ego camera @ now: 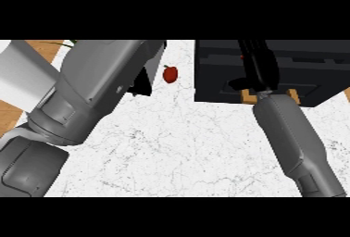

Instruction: Pick up the can, place it into the drawer and close the drawer

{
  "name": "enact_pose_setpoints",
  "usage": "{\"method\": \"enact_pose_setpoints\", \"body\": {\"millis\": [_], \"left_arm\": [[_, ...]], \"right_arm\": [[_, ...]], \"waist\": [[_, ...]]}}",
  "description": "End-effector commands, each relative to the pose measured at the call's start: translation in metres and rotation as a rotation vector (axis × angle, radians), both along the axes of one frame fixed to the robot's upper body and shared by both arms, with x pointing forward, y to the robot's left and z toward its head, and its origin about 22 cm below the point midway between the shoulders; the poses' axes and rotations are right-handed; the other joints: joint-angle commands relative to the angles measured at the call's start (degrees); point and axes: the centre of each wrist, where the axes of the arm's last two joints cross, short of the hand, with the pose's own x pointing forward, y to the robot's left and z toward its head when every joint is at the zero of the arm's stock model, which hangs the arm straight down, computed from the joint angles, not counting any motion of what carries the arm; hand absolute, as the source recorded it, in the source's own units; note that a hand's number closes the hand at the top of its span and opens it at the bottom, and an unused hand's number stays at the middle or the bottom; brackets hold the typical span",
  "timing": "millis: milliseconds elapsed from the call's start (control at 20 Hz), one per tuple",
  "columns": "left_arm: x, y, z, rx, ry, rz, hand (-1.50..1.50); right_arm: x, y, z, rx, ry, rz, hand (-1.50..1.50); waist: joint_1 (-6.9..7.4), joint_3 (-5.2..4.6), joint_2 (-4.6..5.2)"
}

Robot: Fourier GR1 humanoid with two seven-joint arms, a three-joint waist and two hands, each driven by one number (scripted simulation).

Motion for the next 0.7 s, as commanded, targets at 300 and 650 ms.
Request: {"method": "enact_pose_setpoints", "body": {"millis": [300,650], "left_arm": [[0.0,0.032,-0.008,0.007,0.028,-0.028,-1.5],[-0.007,0.04,-0.017,0.018,0.03,-0.042,-1.5]], "right_arm": [[0.038,0.008,0.022,-0.039,-0.108,-0.069,-1.5],[0.054,0.022,0.054,-0.04,-0.116,-0.088,-1.5]], "waist": [[2.3,-0.01,0.42],[3.63,-0.01,0.56]]}}
